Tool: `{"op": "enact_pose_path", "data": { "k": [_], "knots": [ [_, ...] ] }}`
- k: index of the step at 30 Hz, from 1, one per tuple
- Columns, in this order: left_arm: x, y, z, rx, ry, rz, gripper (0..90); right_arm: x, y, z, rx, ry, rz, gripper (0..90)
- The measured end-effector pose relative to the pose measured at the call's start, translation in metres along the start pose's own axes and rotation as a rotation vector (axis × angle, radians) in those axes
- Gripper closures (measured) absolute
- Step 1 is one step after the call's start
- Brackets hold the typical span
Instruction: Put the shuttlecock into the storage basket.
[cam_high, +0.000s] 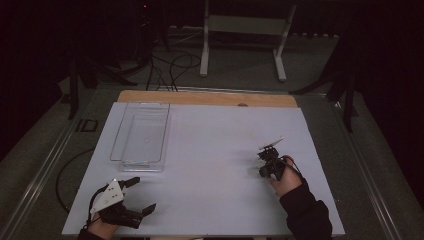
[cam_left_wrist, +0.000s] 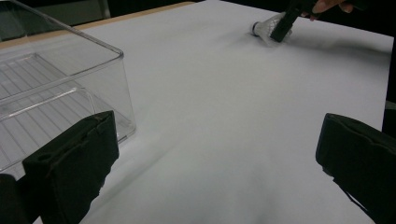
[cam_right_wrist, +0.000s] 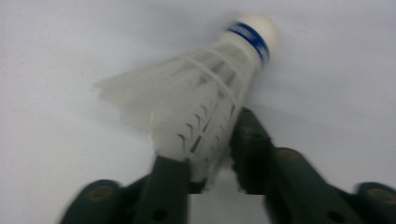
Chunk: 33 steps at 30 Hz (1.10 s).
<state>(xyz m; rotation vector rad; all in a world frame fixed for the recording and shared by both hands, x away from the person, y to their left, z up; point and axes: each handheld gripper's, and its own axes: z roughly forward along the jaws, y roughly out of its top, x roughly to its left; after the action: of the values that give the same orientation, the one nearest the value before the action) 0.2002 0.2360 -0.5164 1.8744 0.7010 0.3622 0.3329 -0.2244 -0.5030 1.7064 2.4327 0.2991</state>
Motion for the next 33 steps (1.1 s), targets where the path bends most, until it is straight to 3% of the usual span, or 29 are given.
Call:
{"op": "enact_pose_path", "data": {
  "k": [1,3,9,15,20,21,22,24,25,32,33],
  "knots": [
    [0.000,0.000,0.000,0.000,0.000,0.001,0.1,0.000,0.001,-0.001,-0.001,0.012,0.007,87.2],
    [0.000,0.000,0.000,0.000,0.000,0.001,0.1,-0.001,0.001,-0.002,0.002,0.029,0.009,89.4],
    [0.000,0.000,0.001,0.002,-0.002,0.001,0.0,-0.002,0.002,-0.004,0.009,0.046,0.002,90.0],
    [0.000,0.000,0.000,0.003,-0.002,0.001,0.1,-0.001,0.005,-0.010,0.032,0.055,-0.051,90.0],
    [0.000,0.000,0.000,0.003,-0.002,0.001,0.1,-0.002,0.009,-0.013,0.057,0.056,-0.123,90.0],
    [0.000,0.000,0.000,0.002,-0.003,0.000,0.1,-0.003,0.010,-0.015,0.057,0.088,-0.158,90.0],
    [0.000,0.000,0.000,0.002,-0.003,0.000,0.0,-0.003,0.010,-0.015,0.057,0.088,-0.158,90.0],
    [0.000,0.000,0.001,0.003,-0.003,0.000,0.1,-0.004,0.010,-0.016,0.053,0.097,-0.236,90.0],
    [0.000,0.000,0.001,0.003,-0.004,0.000,0.1,-0.004,0.009,-0.018,0.056,0.127,-0.271,90.0],
    [0.000,0.000,0.001,0.013,0.002,0.005,0.0,-0.011,0.010,-0.020,0.082,0.162,-0.308,90.0],
    [0.000,0.000,0.001,0.014,0.004,0.004,0.1,-0.014,0.010,-0.020,0.093,0.170,-0.344,90.0]
  ]
}}
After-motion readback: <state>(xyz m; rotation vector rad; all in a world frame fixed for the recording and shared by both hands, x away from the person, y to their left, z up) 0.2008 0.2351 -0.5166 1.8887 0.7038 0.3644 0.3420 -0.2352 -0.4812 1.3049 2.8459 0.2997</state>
